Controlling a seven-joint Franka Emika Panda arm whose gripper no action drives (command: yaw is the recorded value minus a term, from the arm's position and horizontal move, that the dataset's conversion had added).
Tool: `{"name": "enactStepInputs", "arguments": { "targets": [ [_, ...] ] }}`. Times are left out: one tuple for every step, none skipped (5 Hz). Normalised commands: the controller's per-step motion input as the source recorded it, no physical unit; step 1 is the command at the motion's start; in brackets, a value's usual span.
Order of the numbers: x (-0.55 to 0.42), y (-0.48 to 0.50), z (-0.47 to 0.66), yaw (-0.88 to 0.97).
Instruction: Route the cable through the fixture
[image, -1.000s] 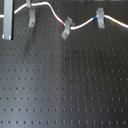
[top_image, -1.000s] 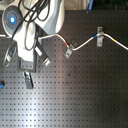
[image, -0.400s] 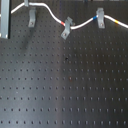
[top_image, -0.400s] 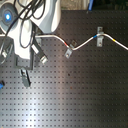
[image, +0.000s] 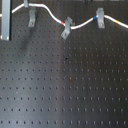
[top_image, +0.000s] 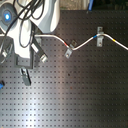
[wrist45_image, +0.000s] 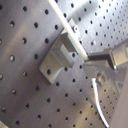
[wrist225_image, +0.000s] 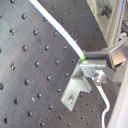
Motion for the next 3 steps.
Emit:
{"name": "enactStepInputs", "arguments": {
  "targets": [
    [-0.206, 0.023, 0.35, -0.06],
    [-0.234, 0.118, 0.42, 0.0],
    [-0.228, 0.128, 0.42, 0.0]
  ]
}}
